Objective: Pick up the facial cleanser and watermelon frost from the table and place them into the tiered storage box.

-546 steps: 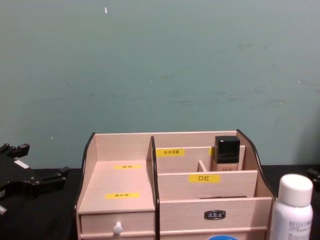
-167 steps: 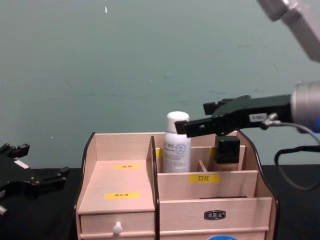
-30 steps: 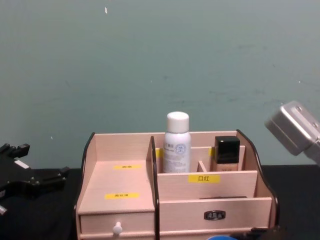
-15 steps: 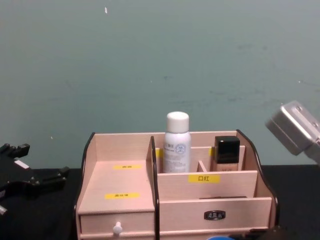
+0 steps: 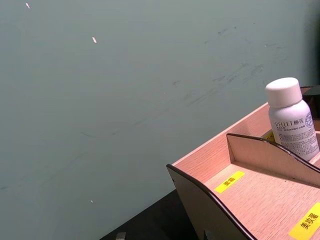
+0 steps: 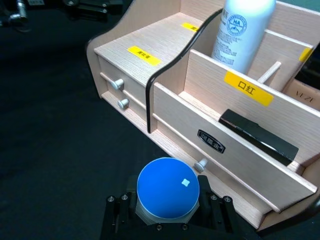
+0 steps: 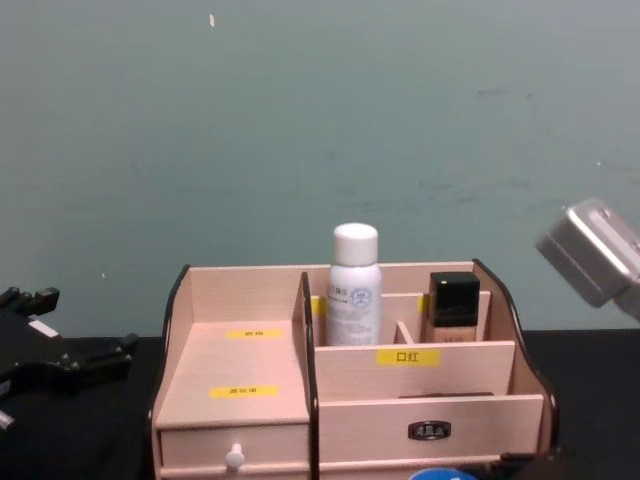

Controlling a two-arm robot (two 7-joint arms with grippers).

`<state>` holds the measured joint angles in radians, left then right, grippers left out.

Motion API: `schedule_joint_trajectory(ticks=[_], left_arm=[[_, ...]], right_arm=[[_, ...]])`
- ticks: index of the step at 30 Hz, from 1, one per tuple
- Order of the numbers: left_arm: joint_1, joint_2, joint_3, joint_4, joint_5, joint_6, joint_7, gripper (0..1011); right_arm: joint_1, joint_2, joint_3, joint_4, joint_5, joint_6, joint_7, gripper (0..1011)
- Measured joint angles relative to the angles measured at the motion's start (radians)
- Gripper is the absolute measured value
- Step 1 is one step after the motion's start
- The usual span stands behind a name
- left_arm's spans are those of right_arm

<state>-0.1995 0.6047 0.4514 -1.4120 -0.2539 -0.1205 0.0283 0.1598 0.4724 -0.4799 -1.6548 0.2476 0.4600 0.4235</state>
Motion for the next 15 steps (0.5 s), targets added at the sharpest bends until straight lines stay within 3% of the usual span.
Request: schedule_joint_trajectory(ticks=[15], left_arm=[[0.000,0.000,0.000,0.000,0.000,0.000,0.000,1010]], right_arm=[[0.010,0.021,-0.011,-0.101,0.017,-0.004,0.032,728]])
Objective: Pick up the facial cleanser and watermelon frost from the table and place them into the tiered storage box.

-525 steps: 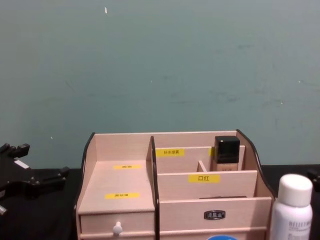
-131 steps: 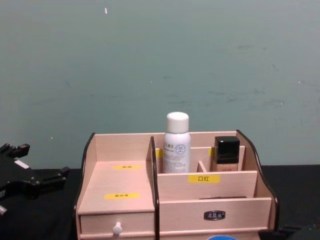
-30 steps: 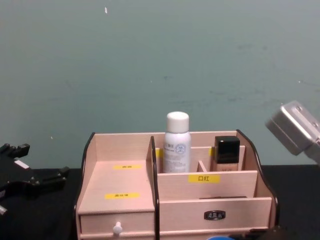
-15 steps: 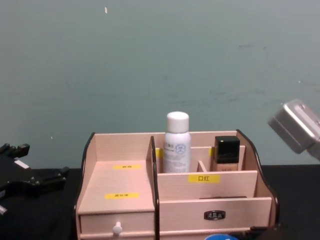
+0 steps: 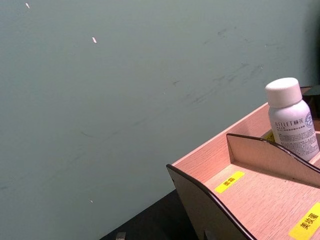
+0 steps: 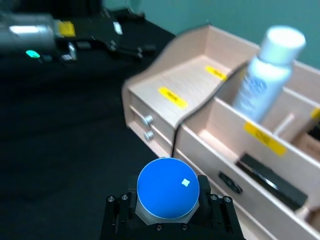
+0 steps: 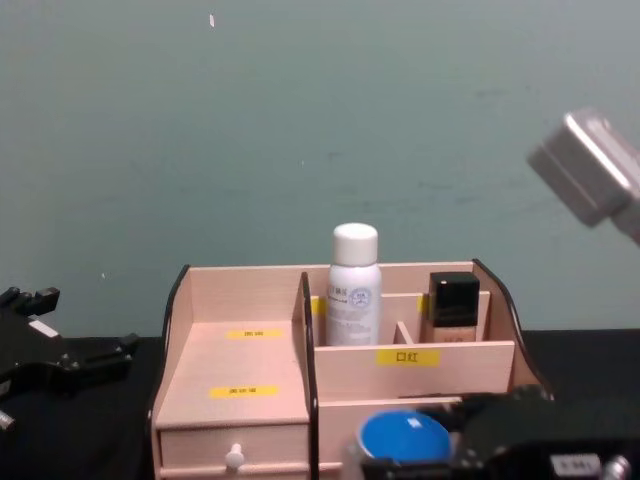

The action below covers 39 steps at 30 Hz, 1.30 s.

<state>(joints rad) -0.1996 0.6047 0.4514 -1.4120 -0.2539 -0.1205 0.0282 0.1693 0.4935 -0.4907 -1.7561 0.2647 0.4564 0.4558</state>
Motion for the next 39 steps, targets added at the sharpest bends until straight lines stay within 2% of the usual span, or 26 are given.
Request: schedule_joint_trajectory(ticks=[6,11,18,27,39], left_arm=[[0.000,0.000,0.000,0.000,0.000,0.000,0.000,1009],[0.000,0.000,0.000,0.000,0.000,0.000,0.000,1010],[0.000,0.000,0.000,0.000,0.000,0.000,0.000,1010],[0.000,0.000,0.000,0.000,0.000,0.000,0.000,1010],[0.000,0.000,0.000,0.000,0.000,0.000,0.000,1009]], right_arm=[[0.043,-0.013,-0.033,-0.017,0.006,0.008,0.020,728],[0.102,-0.037,-0.066,0.008,-0.001,0.011,0.030,728],[0.198,-0.095,-0.107,0.084,-0.018,0.005,0.035,728],[0.292,-0.166,-0.140,0.189,-0.035,-0.015,0.036,728],[0.367,-0.240,-0.159,0.322,-0.062,-0.037,0.020,728]])
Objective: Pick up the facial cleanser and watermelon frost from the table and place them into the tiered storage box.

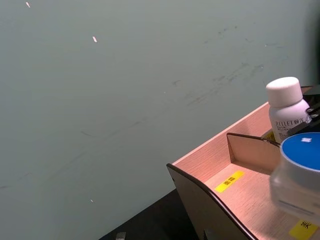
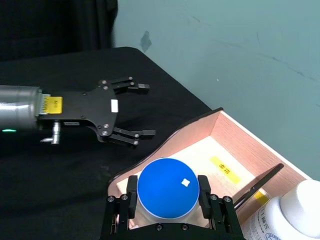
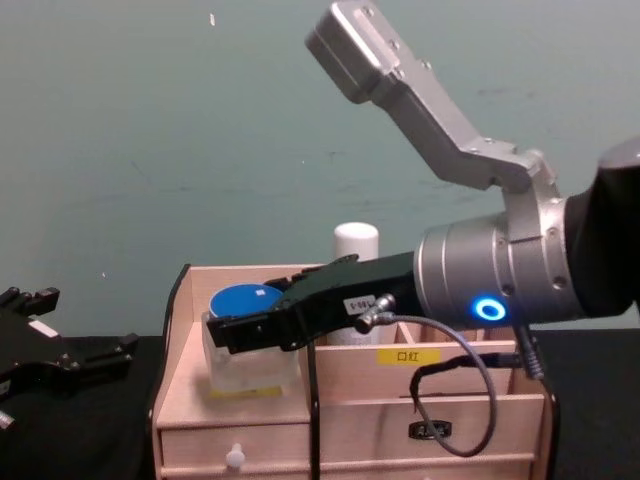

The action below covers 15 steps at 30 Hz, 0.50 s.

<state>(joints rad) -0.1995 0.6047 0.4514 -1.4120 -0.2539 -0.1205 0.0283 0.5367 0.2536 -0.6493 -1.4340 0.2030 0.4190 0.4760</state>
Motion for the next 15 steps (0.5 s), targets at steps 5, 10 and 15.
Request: schedule_joint_trajectory(ticks=[5,10,15], left_arm=[[0.000,0.000,0.000,0.000,0.000,0.000,0.000,1010],[0.000,0.000,0.000,0.000,0.000,0.000,0.000,1010],[0.000,0.000,0.000,0.000,0.000,0.000,0.000,1010]], right_arm=[[0.015,-0.022,0.001,0.038,-0.007,-0.005,-0.009,728],[0.029,-0.040,0.003,0.070,-0.014,-0.011,-0.011,728],[0.043,-0.057,0.005,0.100,-0.021,-0.016,-0.013,728]])
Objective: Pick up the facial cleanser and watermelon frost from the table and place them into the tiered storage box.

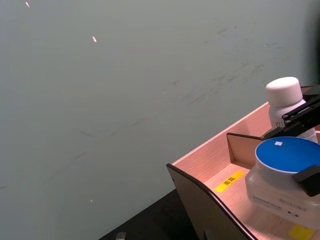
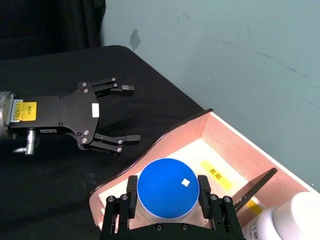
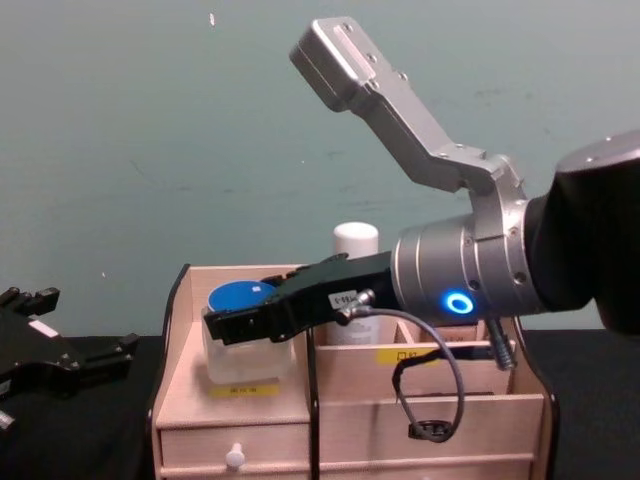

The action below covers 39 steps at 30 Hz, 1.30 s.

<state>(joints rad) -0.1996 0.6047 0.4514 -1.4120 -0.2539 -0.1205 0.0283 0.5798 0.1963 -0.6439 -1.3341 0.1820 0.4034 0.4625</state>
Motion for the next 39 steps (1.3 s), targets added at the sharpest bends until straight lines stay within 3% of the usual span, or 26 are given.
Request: schedule_joint_trajectory(ticks=[22,32,39], left_arm=[[0.000,0.000,0.000,0.000,0.000,0.000,0.000,1010],[0.000,0.000,0.000,0.000,0.000,0.000,0.000,1010],[0.000,0.000,0.000,0.000,0.000,0.000,0.000,1010]], right_arm=[[0.008,-0.018,0.011,0.036,-0.004,0.005,0.005,737],[0.007,-0.017,0.009,0.033,-0.005,0.005,0.004,1002],[-0.005,-0.010,0.015,0.011,-0.007,-0.011,0.000,1002]])
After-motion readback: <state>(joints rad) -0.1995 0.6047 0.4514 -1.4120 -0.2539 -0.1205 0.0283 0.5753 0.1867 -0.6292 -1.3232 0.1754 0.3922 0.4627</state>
